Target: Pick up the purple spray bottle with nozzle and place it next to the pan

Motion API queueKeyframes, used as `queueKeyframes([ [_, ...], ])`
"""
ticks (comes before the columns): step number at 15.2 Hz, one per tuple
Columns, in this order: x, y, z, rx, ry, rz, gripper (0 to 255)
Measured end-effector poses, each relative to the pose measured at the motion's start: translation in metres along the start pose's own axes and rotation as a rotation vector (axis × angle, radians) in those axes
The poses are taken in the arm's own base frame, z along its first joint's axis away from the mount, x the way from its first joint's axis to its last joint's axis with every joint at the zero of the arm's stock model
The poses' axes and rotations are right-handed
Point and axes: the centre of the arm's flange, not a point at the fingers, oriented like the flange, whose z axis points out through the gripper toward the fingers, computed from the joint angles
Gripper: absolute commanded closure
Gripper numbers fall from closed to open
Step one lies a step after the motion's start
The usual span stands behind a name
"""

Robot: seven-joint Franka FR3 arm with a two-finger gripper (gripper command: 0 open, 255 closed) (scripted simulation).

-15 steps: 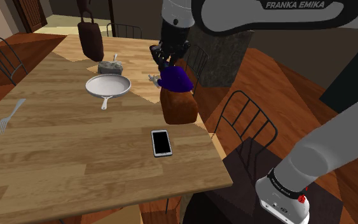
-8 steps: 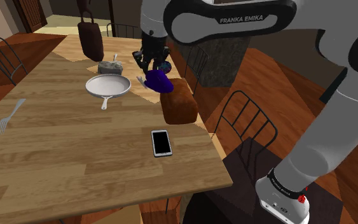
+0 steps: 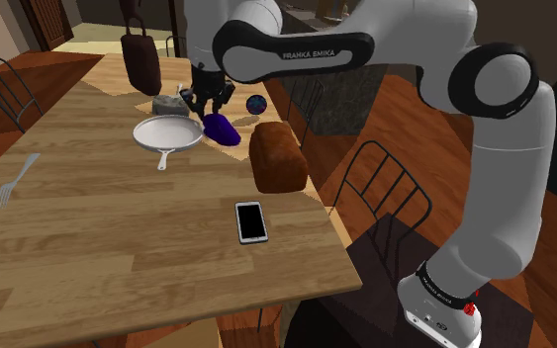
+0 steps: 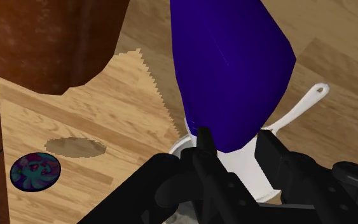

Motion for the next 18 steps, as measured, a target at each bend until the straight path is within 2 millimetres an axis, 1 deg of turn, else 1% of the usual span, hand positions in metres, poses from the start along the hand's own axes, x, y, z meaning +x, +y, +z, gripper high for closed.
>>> queueKeyframes([
  [3,0.005,-0.005,0.021,-0.003,-0.001,0.001,255],
  [14,-0.016,-0.011,0.075,-0.003,-0.001,0.001,255],
  [16,-0.019,-0.016,0.079,0.004,0.004,-0.003,255],
  [18,-0.021,-0.015,0.092,0.000,0.001,-0.001,255],
])
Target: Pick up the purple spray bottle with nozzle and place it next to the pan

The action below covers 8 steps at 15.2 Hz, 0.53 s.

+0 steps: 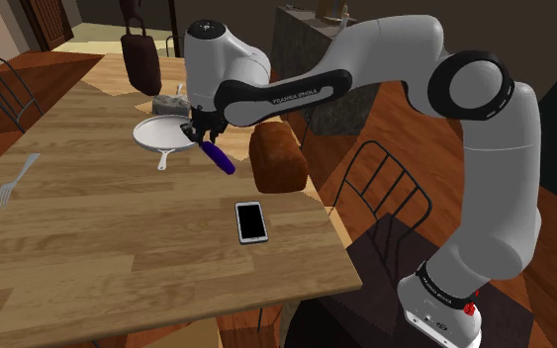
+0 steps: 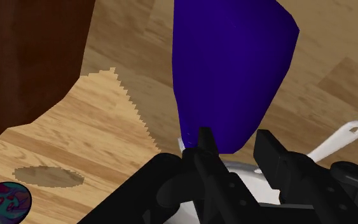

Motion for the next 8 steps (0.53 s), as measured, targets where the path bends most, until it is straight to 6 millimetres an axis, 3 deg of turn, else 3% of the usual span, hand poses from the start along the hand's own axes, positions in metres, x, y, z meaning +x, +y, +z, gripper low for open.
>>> queueKeyframes([
  [3,-0.005,0.000,0.015,-0.002,-0.002,0.001,255],
  [8,-0.006,-0.001,0.018,-0.002,-0.002,0.001,255],
])
